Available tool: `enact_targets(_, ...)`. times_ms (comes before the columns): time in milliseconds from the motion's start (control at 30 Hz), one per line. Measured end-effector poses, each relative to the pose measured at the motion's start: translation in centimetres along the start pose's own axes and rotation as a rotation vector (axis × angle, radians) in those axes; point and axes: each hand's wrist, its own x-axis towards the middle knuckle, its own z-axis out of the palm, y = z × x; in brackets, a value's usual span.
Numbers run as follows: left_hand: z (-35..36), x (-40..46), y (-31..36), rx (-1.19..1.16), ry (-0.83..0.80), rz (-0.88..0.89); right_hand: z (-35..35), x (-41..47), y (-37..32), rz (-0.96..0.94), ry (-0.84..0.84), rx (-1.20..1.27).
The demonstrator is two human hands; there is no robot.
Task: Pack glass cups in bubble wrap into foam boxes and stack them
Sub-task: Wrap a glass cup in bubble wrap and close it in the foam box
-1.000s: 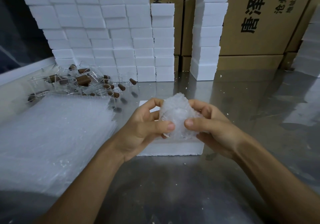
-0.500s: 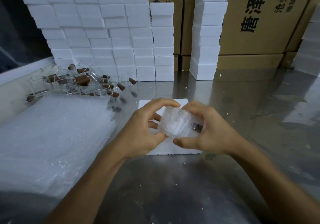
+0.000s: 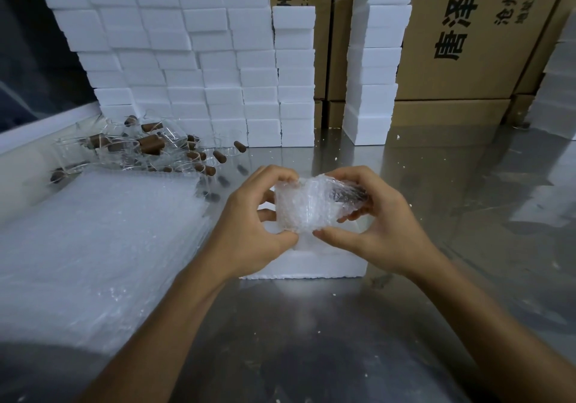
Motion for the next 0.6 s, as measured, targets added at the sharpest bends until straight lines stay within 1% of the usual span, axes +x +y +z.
enact_targets(133, 0.05, -0.03, 0.03, -0.04, -0.015, 0.009, -0.11, 0.07, 0.03, -0.019, -0.029, 0.018)
enact_targets(333, -0.28, 0.08, 0.44, -0.229, -0.045, -0.049, -0.23, 0.15, 0.04, -0.001, -0.019, 0.07)
enact_targets(400, -0.37, 0.06, 0.5, -0.312, -0.041, -0.086, -0.12, 0.1, 0.03, 0.048, -0.009, 0.135)
enact_targets(533, -0.07, 0.19, 0.53, -0.468, 0.027, -0.202, 0.03, -0.01, -0.14, 0.219, 0.014, 0.357)
enact_targets(600, 0.14, 0.32, 0.56, -0.548, 0.043, -0.245, 0.06, -0.02, -0.23, 0.299, 0.029, 0.421)
